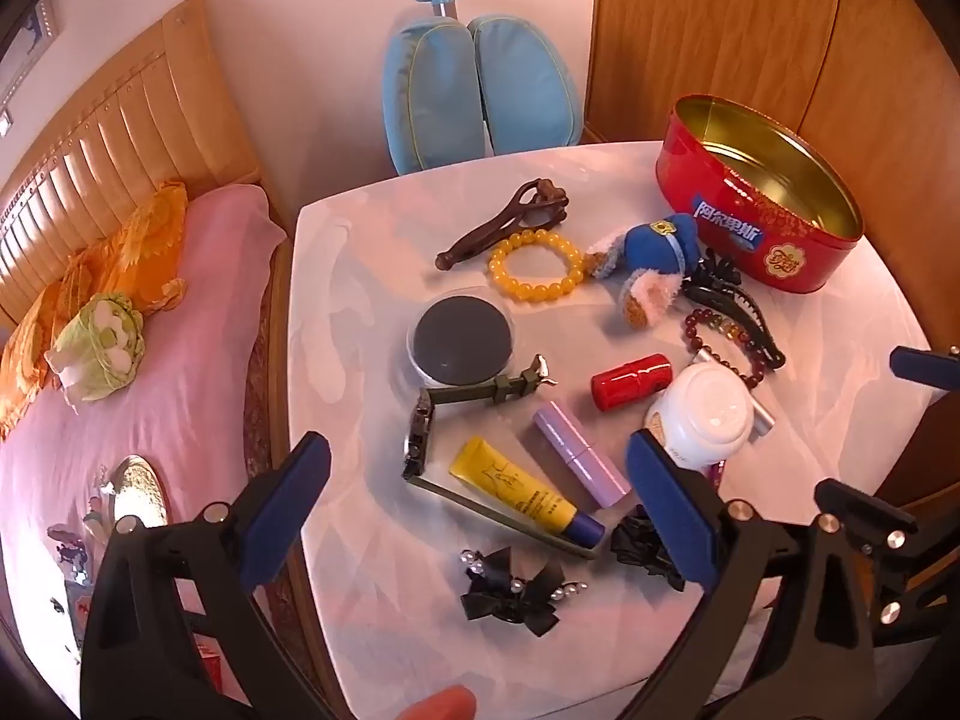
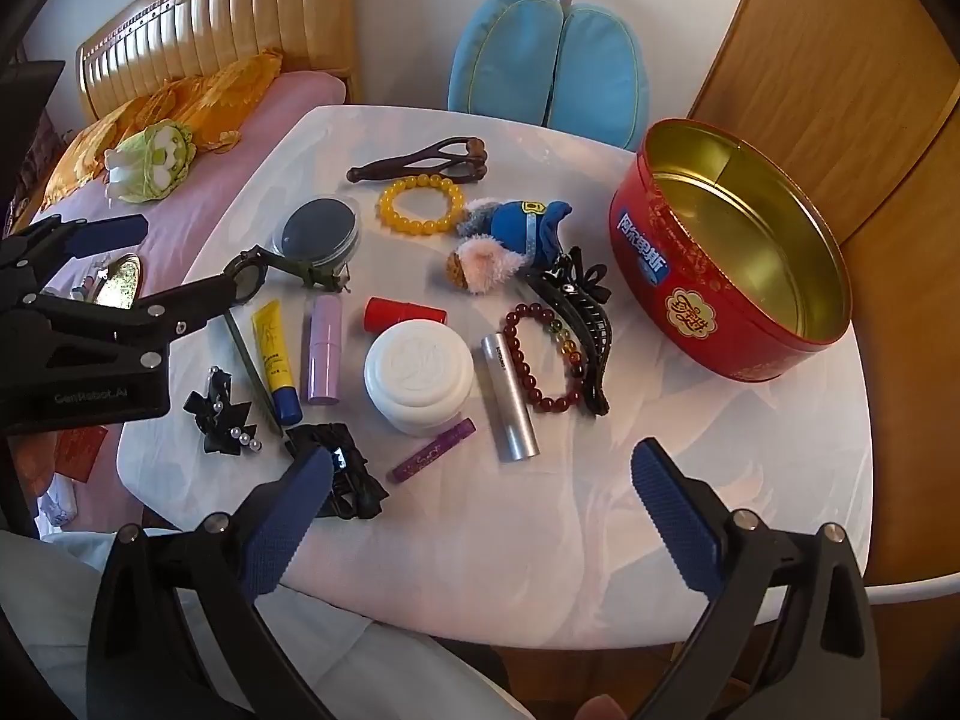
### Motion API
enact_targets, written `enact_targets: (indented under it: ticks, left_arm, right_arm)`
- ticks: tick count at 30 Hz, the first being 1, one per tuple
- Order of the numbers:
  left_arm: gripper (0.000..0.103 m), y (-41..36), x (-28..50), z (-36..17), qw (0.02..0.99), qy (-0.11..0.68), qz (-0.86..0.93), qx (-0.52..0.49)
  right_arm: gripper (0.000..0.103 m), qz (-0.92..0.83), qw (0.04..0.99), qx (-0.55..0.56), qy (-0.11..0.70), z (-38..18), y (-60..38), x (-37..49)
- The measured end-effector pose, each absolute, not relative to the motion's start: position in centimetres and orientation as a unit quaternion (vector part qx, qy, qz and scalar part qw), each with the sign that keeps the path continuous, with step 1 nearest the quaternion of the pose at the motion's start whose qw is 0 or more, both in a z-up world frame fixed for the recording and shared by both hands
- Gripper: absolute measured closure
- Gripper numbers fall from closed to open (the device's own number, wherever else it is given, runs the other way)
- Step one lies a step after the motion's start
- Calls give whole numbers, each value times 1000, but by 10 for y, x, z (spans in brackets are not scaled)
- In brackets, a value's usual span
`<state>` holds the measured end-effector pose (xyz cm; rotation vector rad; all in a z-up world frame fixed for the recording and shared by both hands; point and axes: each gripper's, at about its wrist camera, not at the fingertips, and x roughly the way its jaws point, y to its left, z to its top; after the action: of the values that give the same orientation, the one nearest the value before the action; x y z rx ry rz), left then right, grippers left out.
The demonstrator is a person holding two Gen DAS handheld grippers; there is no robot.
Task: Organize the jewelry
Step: 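Grasp the white round jar with the right tool while the left tool grasps the black watch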
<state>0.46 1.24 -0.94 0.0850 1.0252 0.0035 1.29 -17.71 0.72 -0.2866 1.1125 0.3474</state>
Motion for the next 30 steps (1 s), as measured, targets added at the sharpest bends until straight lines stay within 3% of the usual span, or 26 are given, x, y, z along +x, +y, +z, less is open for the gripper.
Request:
enact_targets:
  ticks: [12, 18, 30]
  left_arm:
    - [7, 50, -2, -44, 827, 558, -40, -59]
    - [7, 64, -8, -68, 819, 573, -4, -37]
    - [7, 87, 9, -84, 808, 582, 30, -85]
  right_arm:
    - [2, 181, 802, -119, 557, -19, -168, 21]
    - [2, 183, 789, -108, 576, -44, -162, 35]
    - [2, 183, 792, -98, 574, -64, -152, 60]
